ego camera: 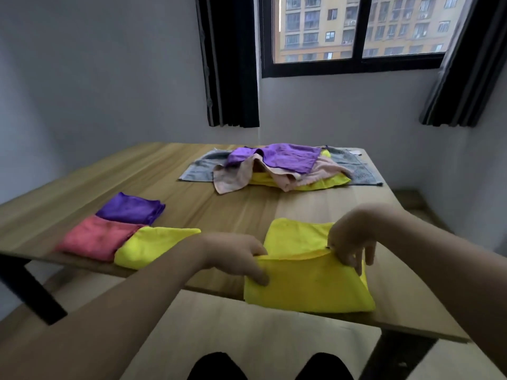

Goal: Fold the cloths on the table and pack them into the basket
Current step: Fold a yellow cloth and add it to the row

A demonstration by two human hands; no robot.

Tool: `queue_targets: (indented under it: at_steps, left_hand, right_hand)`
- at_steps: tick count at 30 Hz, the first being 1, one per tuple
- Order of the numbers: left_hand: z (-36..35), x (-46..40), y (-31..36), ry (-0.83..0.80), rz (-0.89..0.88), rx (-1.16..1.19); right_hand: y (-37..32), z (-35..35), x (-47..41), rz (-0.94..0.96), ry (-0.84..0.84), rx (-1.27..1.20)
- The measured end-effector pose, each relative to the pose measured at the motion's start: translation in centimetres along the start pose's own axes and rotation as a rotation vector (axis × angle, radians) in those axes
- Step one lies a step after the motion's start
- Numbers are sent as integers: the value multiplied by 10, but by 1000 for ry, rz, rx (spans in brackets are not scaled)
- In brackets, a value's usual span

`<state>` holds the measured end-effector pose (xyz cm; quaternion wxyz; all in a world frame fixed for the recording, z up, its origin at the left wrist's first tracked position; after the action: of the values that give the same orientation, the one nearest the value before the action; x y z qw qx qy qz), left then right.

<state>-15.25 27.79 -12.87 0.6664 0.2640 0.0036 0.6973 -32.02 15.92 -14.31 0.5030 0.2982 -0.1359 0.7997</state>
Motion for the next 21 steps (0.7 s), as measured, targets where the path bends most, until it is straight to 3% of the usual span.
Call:
queue_targets:
  at_steps: [5, 7, 14, 21]
  left_hand:
    - [14, -34, -5, 433, -6, 705]
    - [13, -59, -5, 538, 65, 799]
    - [-9, -122, -6, 676, 207, 278]
    - [-11, -135, -3, 732, 215, 89]
  right_hand:
    - [25, 22, 3, -111, 2, -11]
    - [31, 28, 5, -119, 39, 19]
    - [41, 29, -28, -155, 370, -55]
    - [51, 40, -58, -152, 505, -115]
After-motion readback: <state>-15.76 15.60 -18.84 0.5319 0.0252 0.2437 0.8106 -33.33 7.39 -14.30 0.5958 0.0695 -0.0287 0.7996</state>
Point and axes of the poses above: each hand's wrist, its own x-axis away from the middle knuckle, its own z-axis out of the back of the hand, y = z × x, the point moved 5 cm from there along -x, towards the middle knuckle, and after that the axes turned 9 degrees about y, right-handed, at the moved point
